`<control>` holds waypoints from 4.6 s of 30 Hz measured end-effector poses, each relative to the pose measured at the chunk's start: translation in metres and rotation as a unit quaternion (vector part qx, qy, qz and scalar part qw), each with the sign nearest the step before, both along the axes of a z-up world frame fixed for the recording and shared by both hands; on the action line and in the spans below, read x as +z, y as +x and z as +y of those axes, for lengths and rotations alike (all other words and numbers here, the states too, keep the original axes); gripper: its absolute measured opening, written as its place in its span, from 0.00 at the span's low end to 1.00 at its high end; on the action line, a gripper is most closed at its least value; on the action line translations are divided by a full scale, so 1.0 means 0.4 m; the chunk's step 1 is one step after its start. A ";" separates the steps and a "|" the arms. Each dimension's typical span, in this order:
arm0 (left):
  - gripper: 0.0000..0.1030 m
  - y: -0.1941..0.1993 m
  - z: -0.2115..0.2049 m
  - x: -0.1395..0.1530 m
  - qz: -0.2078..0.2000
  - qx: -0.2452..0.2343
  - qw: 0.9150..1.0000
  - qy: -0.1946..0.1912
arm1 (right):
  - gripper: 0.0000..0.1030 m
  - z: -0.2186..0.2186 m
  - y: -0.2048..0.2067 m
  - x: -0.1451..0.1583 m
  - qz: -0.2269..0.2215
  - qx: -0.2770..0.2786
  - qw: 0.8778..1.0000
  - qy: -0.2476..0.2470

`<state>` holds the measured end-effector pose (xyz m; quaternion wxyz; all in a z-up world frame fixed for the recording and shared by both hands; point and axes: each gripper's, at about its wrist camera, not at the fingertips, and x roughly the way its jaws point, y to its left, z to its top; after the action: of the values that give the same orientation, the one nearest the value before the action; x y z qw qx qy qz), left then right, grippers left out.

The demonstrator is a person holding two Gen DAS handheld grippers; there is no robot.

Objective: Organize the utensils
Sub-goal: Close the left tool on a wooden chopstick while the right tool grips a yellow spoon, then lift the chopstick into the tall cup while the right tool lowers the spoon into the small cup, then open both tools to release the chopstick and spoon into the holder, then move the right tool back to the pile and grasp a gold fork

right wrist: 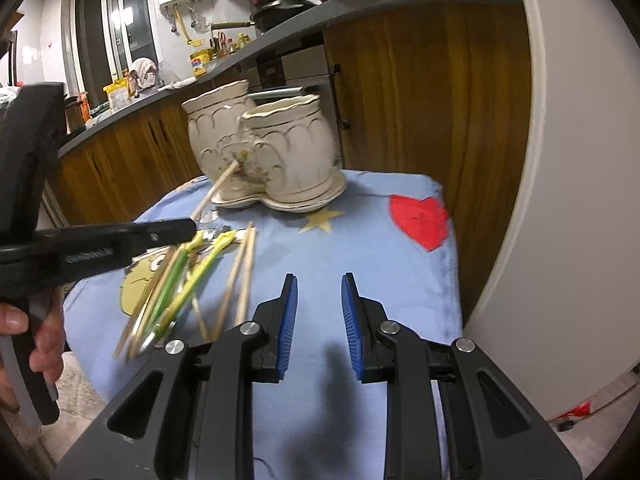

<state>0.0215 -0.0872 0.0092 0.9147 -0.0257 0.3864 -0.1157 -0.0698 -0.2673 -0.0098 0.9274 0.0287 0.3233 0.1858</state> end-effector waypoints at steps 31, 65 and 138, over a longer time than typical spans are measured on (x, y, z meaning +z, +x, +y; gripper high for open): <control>0.05 -0.019 0.258 -0.040 -0.051 -0.002 0.998 -0.038 | 0.10 0.240 0.136 -0.064 0.147 0.049 0.985 0.079; 0.05 0.362 0.200 0.298 -0.273 -0.017 0.957 -0.092 | 0.10 0.075 0.435 0.212 -0.118 -0.003 0.965 0.233; 0.82 -0.049 0.256 0.146 -0.230 0.071 0.971 -0.005 | 0.84 0.065 0.045 0.154 -0.120 -0.068 0.987 0.085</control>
<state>0.0020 0.0153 0.0675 0.9847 -0.0306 0.1623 -0.0556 -0.0517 -0.2414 0.0518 0.9640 0.1068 0.1905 0.1516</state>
